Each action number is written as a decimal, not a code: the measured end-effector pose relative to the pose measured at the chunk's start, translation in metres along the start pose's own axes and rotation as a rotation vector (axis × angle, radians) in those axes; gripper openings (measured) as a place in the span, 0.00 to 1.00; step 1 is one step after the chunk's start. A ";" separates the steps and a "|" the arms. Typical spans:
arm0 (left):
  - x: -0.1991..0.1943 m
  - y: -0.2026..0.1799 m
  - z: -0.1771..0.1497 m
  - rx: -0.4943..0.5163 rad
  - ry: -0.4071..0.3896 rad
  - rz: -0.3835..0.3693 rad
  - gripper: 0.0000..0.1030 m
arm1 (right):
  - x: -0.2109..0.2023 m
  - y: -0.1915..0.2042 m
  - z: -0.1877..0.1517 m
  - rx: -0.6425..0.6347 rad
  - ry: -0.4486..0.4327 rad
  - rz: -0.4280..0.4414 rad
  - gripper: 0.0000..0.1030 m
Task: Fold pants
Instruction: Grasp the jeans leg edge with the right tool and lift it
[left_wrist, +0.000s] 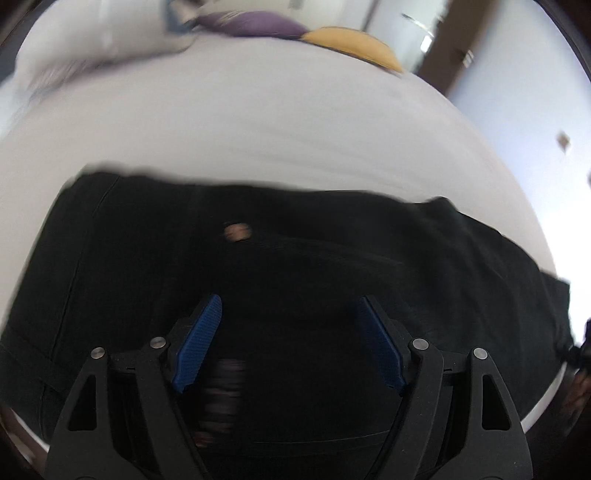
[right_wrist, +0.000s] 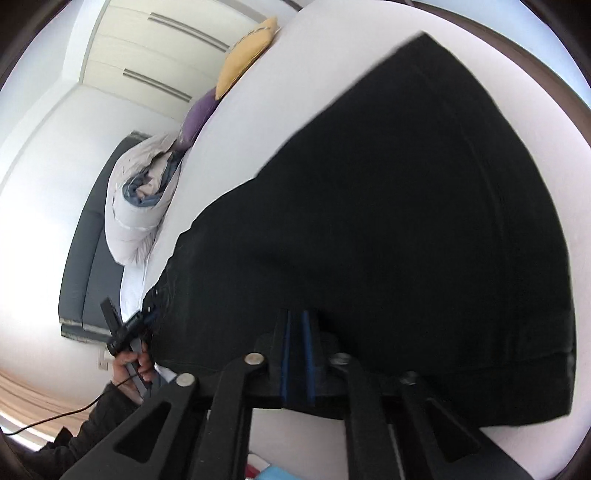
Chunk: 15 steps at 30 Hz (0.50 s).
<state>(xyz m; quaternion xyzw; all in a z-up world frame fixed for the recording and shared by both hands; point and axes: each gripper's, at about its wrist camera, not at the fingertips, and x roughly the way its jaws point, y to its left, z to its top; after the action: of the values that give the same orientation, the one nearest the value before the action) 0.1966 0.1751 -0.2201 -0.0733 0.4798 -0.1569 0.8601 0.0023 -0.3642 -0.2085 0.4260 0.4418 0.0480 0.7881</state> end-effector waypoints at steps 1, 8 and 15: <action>-0.005 0.016 -0.003 -0.051 -0.038 -0.071 0.73 | -0.004 -0.008 0.000 0.029 -0.016 0.009 0.00; 0.008 0.000 0.019 -0.115 -0.048 -0.015 0.73 | -0.101 -0.048 0.009 0.211 -0.294 -0.091 0.25; -0.044 -0.102 0.014 -0.076 -0.048 -0.047 0.77 | -0.136 -0.049 -0.049 0.361 -0.370 0.061 0.66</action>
<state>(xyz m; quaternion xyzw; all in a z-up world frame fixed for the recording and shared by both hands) 0.1665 0.0941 -0.1490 -0.1207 0.4627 -0.1569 0.8641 -0.1313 -0.4259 -0.1665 0.5745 0.2787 -0.0867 0.7647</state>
